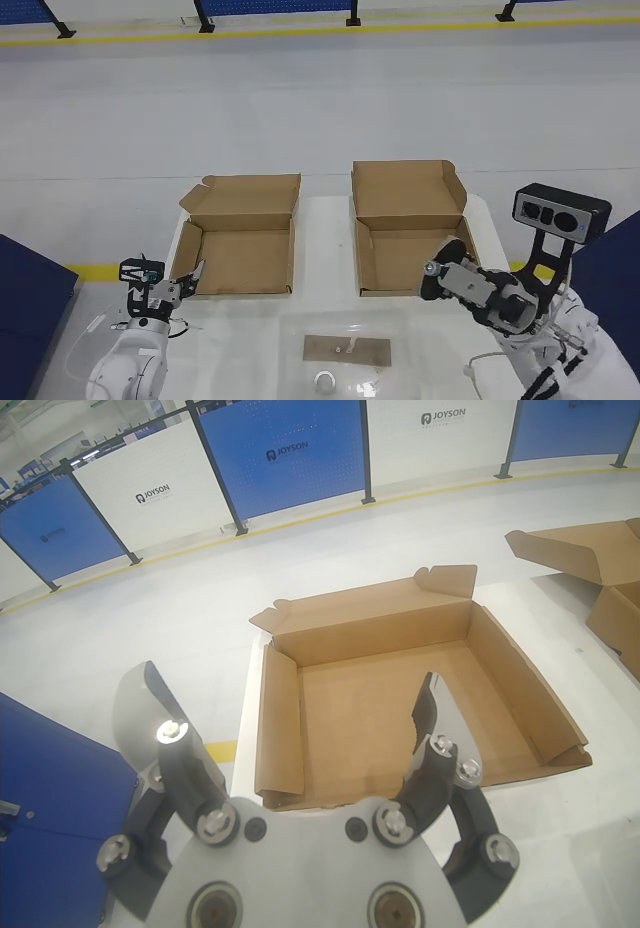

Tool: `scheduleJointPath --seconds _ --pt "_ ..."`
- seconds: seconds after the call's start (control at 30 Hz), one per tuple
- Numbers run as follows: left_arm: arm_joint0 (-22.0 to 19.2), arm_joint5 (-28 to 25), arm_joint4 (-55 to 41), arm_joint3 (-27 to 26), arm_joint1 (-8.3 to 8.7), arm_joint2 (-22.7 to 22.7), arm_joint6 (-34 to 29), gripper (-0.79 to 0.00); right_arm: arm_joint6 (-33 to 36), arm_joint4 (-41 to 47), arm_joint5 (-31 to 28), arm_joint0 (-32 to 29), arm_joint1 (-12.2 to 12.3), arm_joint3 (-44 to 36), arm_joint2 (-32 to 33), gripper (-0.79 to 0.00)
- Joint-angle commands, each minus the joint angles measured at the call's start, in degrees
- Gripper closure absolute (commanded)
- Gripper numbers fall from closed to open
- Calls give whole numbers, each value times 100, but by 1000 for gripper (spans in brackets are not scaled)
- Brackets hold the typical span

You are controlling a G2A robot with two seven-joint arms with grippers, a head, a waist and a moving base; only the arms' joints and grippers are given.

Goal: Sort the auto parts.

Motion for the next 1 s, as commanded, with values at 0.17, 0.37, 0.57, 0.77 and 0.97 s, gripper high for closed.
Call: scheduleJointPath --seconds 0.17,0.37,0.57,0.77,0.97 --pt "0 0 0 0 0 0 0 -785 337 -372 174 -231 43 -36 479 0" --pt "0 0 0 0 0 0 0 -785 616 -1152 670 -160 77 -83 654 0" --pt "0 0 0 0 0 0 0 -785 1753 -2763 1881 -53 199 -263 1058 0" --pt "0 0 0 0 0 0 0 -785 2571 -3986 2427 144 292 -394 1073 0" --pt "0 0 0 0 0 0 0 -785 2586 -4067 2425 166 296 -394 1082 0"
